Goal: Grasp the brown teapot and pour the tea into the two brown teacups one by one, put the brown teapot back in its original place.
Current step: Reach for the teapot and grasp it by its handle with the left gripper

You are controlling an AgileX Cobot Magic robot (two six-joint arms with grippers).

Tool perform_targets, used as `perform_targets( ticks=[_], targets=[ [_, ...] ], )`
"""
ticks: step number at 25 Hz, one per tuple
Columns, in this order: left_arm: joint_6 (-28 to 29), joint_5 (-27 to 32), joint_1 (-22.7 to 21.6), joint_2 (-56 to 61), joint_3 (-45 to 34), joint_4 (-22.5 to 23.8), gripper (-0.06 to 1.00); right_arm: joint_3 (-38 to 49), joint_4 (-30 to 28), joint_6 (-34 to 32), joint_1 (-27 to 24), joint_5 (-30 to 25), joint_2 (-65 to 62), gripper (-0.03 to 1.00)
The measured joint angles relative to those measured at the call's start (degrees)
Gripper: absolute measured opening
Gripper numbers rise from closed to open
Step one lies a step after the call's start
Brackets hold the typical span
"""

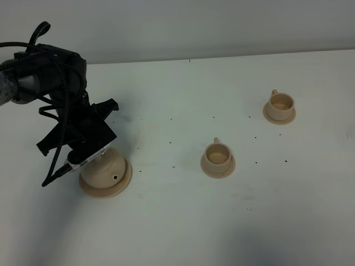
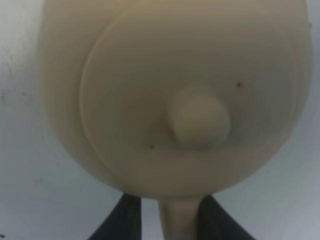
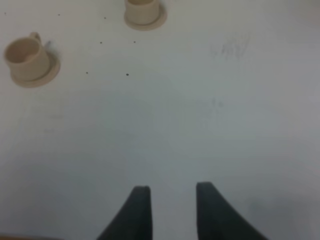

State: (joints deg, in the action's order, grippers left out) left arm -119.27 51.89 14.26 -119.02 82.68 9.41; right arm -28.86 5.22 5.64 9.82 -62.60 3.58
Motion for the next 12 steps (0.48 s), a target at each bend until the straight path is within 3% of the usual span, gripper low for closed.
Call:
perform_targets(
  ticks=[12],
  targets=[
    [0.0,-0.2,0.0,-0.2,0.0,0.1,0.26,0.0,0.0,0.0,0.0,0.0,0.0,0.24]
  ],
)
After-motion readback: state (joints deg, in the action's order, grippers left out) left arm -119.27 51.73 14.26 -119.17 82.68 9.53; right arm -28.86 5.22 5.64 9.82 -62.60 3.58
